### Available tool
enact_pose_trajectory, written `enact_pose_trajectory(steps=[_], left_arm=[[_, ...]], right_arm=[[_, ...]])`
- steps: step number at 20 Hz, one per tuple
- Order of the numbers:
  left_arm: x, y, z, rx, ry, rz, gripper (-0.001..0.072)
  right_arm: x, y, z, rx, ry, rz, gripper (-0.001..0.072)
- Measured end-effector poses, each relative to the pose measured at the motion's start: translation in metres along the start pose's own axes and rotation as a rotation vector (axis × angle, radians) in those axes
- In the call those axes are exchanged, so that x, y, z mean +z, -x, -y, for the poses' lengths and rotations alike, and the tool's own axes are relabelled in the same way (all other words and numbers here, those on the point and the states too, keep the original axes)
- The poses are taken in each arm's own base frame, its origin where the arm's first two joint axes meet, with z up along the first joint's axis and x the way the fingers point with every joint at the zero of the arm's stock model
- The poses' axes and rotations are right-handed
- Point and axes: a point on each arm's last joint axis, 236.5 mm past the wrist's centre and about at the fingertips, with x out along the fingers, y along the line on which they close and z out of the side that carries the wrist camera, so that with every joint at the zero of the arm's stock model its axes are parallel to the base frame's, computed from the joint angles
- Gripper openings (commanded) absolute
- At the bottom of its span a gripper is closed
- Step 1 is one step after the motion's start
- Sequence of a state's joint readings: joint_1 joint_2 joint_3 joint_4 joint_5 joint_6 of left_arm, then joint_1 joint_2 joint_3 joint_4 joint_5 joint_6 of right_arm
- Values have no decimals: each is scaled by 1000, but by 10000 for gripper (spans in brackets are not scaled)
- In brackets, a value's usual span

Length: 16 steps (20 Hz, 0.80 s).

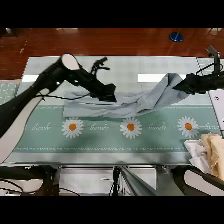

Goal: Fold the shirts.

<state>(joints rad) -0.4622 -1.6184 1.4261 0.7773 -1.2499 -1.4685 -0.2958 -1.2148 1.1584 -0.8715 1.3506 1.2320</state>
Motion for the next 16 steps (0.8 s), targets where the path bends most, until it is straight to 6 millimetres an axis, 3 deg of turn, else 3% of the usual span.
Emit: enact_pose_trajectory(steps=[3, 8, 12, 16], left_arm=[[-5, -34, 8, 6, 12, -22, 20], [-2, -76, 5, -11, 98, -25, 20], [3, -112, 18, -86, 182, -7, 20], [2, -154, 45, -177, 276, 16, 20]], right_arm=[[-1, 15, -13, -3, 27, 33, 23], [-1, 39, -41, 20, 76, 101, 23], [0, 55, -69, 83, 99, 155, 24], [-3, 64, -84, 116, 116, 177, 23]])
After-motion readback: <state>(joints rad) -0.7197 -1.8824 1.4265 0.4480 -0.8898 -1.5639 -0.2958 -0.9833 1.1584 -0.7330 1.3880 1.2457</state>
